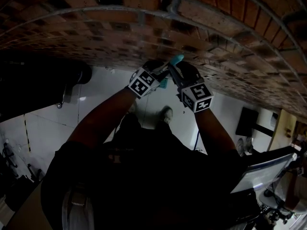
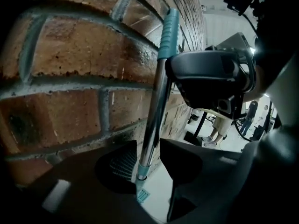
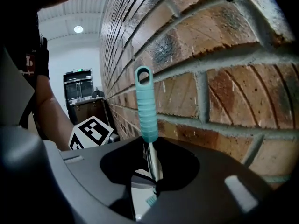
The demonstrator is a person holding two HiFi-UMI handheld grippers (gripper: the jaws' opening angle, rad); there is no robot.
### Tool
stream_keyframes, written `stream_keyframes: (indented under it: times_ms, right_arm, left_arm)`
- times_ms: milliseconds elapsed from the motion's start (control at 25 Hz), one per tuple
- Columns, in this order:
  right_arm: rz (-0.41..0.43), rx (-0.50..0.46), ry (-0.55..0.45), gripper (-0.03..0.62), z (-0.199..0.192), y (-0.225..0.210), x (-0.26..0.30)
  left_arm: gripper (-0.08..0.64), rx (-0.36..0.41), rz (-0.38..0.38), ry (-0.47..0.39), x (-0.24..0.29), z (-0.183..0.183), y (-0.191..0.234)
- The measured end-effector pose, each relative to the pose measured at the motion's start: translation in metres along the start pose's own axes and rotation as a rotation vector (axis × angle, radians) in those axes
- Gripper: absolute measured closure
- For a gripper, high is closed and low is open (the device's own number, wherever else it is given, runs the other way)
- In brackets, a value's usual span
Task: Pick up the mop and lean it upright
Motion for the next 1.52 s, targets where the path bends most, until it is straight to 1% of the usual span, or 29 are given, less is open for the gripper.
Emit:
stream_keyframes:
  times_ms: [120, 200, 360, 720, 920, 1280, 1520]
  right_arm:
    - [0.022, -0.001, 0.012, 0.483, -0.005, 0.006, -0.005]
    - [0.025, -0.017, -0.006, 0.483, -0.001, 0.009, -0.008]
    - [0.032, -0.032, -0.024, 0.485, 0.006, 0.012, -0.017]
    - [0.083, -0.075, -0.071, 0.486, 0.035, 0.032, -0.037]
    - [0.096, -0.082, -0.109, 0.486, 0.065, 0.038, -0.052]
    - [0.113, -0.076, -0.160, 0.488, 0.118, 0.044, -0.077]
    - [0.124, -0.113, -0.175, 0.488, 0.155, 0.058, -0.091]
  left_arm:
    - [0.431, 0.013, -0.001, -0.002, 0.000, -0.002, -0.005]
    - [0.449, 0.037, -0.004, -0.004, -0.001, -0.002, -0.010]
    - [0.453, 0.070, -0.021, -0.017, -0.004, 0.001, -0.019]
    - [0.456, 0.159, -0.042, -0.061, -0.017, 0.024, -0.035]
    - [0.460, 0.195, -0.062, -0.100, -0.038, 0.050, -0.043]
    - [0.462, 0.197, -0.063, -0.131, -0.076, 0.106, -0.048]
    - [0.462, 0.212, -0.058, -0.143, -0.101, 0.141, -0.052]
Point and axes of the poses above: the fingertips, and each gripper's own axes: x forward along the fingers, y to its left, z out of its top, the point moved 6 cm from there along -x, backward along the fingers
